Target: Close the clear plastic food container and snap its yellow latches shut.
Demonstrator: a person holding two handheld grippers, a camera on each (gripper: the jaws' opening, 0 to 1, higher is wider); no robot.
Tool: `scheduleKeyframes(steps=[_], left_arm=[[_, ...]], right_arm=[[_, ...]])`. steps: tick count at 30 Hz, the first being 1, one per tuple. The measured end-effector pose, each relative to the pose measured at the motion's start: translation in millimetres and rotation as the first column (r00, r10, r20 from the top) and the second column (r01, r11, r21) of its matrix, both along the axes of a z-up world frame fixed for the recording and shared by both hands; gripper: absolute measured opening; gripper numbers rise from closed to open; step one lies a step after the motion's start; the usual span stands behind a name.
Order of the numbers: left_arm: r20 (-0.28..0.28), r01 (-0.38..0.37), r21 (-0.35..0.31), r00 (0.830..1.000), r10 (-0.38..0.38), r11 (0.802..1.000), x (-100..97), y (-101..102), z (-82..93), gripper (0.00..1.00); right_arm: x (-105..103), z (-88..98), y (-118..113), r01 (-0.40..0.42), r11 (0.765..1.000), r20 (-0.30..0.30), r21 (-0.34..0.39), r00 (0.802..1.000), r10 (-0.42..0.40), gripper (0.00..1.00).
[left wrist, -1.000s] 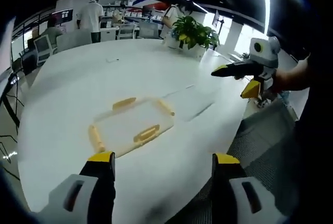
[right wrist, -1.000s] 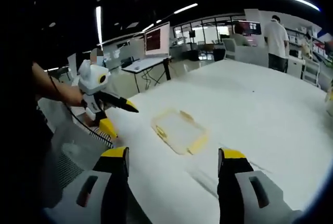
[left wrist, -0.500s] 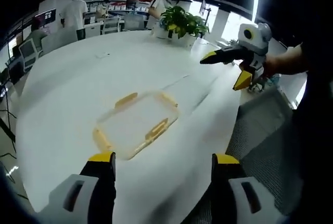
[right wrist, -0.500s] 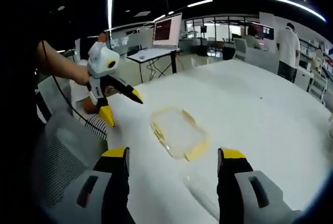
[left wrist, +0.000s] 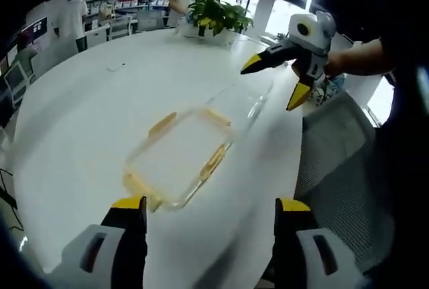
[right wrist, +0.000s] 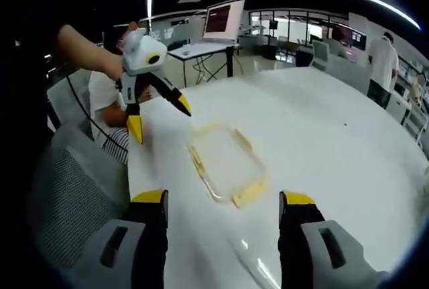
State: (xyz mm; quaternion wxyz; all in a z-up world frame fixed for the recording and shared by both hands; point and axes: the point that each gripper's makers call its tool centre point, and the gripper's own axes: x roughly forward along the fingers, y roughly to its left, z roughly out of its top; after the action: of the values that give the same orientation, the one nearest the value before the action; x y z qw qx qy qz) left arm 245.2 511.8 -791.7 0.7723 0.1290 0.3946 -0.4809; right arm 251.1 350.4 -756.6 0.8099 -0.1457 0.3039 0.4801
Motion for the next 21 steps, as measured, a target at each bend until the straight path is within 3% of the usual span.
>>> scheduleKeyframes(steps=[6, 8, 13, 21], left_arm=[[0.000, 0.053, 0.021, 0.999, -0.053, 0.998, 10.2, 6.6, -4.3, 0.74], [0.013, 0.088, 0.057, 0.996, -0.089, 0.994, 13.0, 10.8, -7.2, 0.73], [-0.006, 0.114, 0.066, 0.993, -0.114, 0.991, 18.7, 15.0, -12.5, 0.71], [-0.007, 0.177, 0.087, 0.984, -0.177, 0.980, 32.0, 18.4, -17.3, 0.70]], right_arm=[[6.7, -8.8, 5.0, -0.018, 0.999, -0.012, -0.048, 1.000, 0.018, 0.65], [9.5, -10.2, 7.1, -0.023, 0.998, -0.020, -0.055, 1.000, 0.022, 0.65], [17.1, -17.0, 9.7, -0.042, 0.995, -0.025, -0.092, 0.999, 0.040, 0.65], [29.1, -32.6, 10.8, -0.111, 0.976, -0.056, -0.189, 0.993, 0.102, 0.63]])
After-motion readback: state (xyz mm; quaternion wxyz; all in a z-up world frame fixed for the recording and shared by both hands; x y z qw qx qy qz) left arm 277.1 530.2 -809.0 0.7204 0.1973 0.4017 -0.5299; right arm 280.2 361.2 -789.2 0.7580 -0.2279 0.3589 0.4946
